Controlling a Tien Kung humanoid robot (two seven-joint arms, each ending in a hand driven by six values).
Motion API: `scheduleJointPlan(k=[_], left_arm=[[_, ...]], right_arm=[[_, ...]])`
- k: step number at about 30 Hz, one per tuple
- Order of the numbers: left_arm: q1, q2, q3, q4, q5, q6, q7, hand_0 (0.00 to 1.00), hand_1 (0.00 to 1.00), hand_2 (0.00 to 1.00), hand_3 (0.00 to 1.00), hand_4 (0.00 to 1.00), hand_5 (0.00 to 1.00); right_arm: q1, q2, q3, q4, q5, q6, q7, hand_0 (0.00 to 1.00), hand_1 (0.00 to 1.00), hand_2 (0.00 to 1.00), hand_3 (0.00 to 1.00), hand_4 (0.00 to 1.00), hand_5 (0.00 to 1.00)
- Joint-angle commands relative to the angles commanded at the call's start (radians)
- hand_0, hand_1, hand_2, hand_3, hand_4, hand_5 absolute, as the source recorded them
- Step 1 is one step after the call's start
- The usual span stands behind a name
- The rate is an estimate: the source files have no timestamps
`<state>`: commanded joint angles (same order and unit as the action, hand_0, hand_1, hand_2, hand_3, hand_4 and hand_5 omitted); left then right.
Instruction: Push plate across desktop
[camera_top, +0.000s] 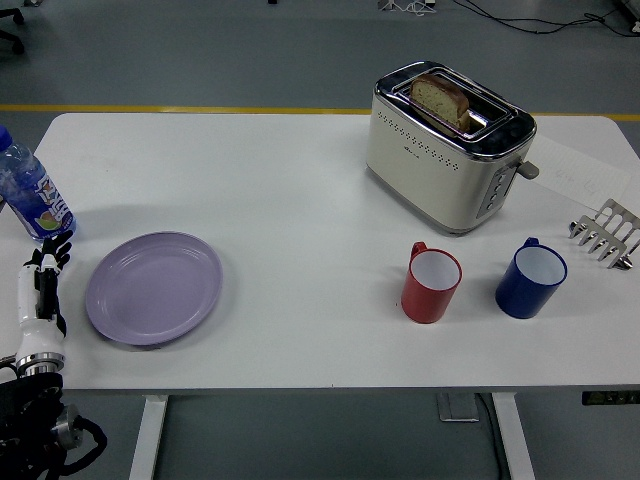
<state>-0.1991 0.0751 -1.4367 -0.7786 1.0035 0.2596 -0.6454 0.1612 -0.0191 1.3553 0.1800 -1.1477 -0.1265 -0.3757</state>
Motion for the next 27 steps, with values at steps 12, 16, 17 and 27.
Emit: scheduleJointPlan(k=[12, 16, 17, 27], left_arm=[[-0.035, -0.022, 0.009, 0.017, -0.017, 0.0, 0.0, 0.865, 0.869, 0.873, 0.723, 0.494, 0.998], [-0.042, -0.025, 0.023, 0.018, -0.022, -0.003, 0.0, 0.864, 0.867, 0.872, 0.723, 0.481, 0.998], [-0.042, -0.025, 0.024, 0.018, -0.022, -0.003, 0.0, 0.864, 0.867, 0.872, 0.723, 0.481, 0.998], [-0.04, -0.029, 0.057, 0.021, -0.043, -0.005, 0.0, 0.858, 0.864, 0.872, 0.721, 0.469, 0.998]], right_arm=[[-0.001, 0.003, 0.01, 0.0, -0.017, 0.002, -0.003, 0.513, 0.481, 0.581, 0.539, 0.149, 0.274], [0.0, 0.003, 0.008, 0.0, -0.014, 0.002, -0.003, 0.513, 0.481, 0.581, 0.539, 0.149, 0.273], [0.0, 0.004, 0.008, 0.0, -0.014, 0.002, -0.003, 0.513, 0.481, 0.581, 0.539, 0.149, 0.273], [-0.004, 0.004, -0.001, 0.0, -0.002, 0.0, -0.003, 0.513, 0.481, 0.58, 0.539, 0.146, 0.273]])
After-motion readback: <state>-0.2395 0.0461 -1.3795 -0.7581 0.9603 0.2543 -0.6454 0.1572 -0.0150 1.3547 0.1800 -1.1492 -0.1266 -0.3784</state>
